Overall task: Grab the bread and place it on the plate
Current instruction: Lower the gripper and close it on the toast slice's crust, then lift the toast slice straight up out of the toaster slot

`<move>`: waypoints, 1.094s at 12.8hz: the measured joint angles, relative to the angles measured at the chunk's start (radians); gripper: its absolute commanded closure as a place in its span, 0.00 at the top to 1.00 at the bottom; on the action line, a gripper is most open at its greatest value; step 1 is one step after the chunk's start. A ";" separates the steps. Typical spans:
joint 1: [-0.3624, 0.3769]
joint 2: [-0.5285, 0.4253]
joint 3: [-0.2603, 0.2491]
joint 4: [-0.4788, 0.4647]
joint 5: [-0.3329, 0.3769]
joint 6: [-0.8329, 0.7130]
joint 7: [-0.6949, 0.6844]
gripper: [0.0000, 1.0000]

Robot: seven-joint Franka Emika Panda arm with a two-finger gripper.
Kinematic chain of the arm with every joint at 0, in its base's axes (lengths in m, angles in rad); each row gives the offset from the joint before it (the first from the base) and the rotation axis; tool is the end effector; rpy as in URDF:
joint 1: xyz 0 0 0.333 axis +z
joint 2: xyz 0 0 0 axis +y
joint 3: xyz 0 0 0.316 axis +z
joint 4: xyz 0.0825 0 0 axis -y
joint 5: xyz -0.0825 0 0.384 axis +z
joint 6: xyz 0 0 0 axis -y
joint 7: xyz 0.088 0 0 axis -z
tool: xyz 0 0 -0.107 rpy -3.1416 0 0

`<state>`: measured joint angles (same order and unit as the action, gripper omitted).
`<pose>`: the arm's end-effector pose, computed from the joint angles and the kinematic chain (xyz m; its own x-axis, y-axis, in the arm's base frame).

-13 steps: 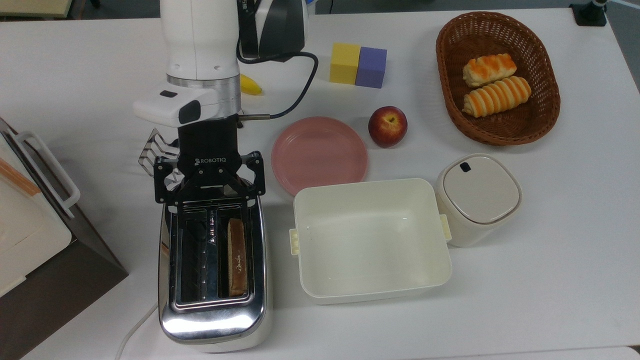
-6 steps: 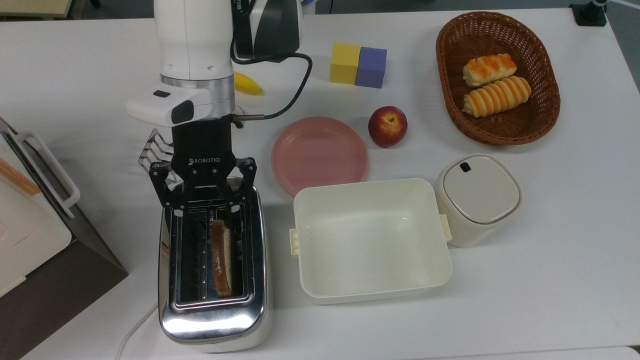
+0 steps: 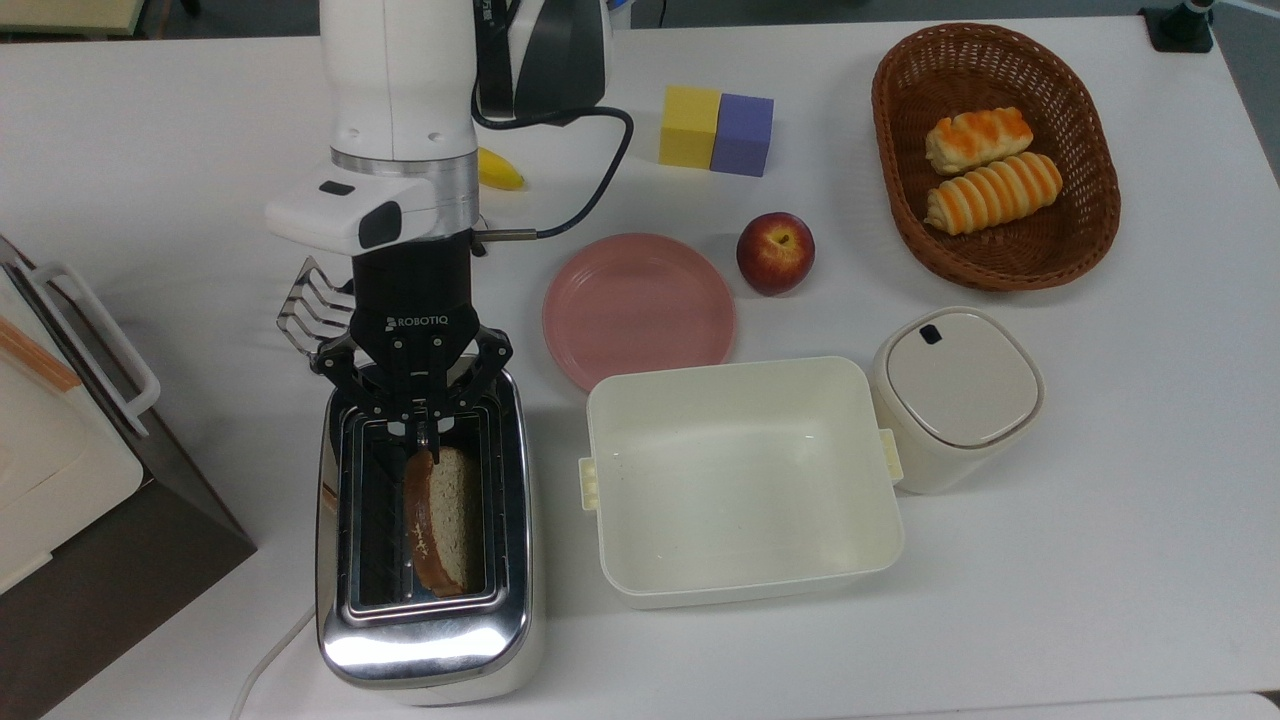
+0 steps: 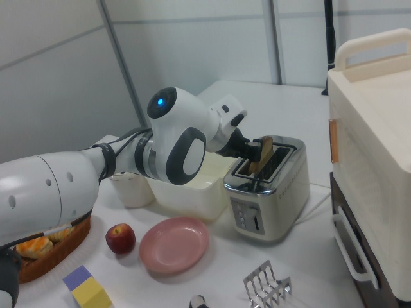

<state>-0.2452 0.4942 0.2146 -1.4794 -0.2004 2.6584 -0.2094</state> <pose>0.7407 -0.0502 0.4767 0.7456 0.2754 0.6068 0.1798 -0.9600 0.2148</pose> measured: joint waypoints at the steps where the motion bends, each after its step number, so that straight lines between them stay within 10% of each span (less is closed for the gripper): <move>1: 0.000 0.000 0.000 0.000 -0.002 0.000 0.000 0.00; 14: -0.001 -0.029 0.016 0.021 -0.003 0.003 -0.005 0.00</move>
<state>-0.2465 0.4654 0.2301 -1.4581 -0.2038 2.6610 -0.2144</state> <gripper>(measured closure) 0.925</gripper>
